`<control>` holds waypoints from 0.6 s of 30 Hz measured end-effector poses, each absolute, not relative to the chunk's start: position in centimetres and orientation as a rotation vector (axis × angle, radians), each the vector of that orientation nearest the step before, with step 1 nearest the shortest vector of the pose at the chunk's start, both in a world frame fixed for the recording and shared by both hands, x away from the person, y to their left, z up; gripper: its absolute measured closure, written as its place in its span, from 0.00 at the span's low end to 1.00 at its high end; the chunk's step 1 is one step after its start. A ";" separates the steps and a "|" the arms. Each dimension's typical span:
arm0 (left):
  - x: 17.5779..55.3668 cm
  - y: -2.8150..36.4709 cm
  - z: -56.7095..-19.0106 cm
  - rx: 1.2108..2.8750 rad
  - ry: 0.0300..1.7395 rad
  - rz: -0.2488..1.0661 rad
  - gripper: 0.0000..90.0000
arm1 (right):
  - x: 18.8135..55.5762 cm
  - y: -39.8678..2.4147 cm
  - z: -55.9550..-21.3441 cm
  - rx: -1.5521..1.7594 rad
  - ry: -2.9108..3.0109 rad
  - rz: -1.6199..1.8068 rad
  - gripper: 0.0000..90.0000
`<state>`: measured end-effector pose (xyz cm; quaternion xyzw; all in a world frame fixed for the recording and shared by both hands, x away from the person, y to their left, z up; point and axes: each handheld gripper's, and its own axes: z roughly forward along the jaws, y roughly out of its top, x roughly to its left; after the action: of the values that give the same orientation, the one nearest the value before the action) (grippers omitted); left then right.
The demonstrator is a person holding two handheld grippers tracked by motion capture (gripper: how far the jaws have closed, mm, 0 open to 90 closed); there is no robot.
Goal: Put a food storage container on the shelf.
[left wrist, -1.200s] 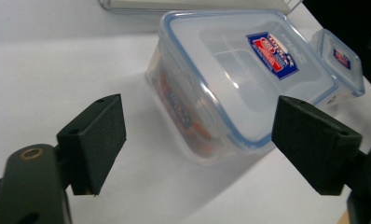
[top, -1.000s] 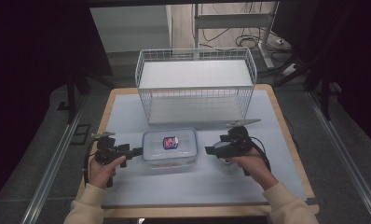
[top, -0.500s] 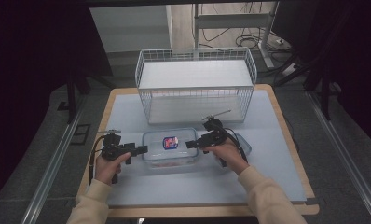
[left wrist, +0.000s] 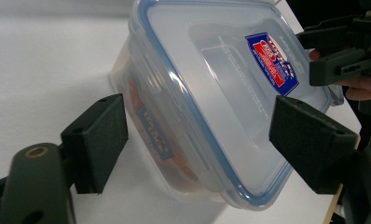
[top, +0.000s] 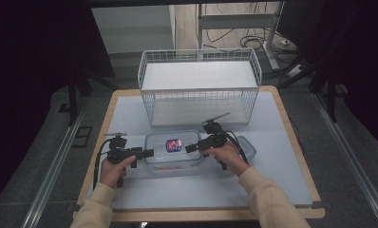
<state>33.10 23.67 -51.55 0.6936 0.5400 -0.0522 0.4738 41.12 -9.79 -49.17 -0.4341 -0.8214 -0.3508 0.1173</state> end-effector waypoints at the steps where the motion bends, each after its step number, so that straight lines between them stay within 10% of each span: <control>1: 33.1 23.7 -51.6 1.697 1.321 -0.128 0.24 | 41.1 -9.8 -49.2 -1.271 -2.404 -1.027 0.14; 18: 31.7 23.7 -51.6 1.635 1.318 -0.160 0.44 | 40.1 -12.1 -48.7 -1.295 -2.287 -1.133 0.41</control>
<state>31.71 23.70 -51.61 0.6746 0.5439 -0.0659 0.4947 40.09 -12.13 -48.69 -0.4481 -0.7913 -0.3919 0.1394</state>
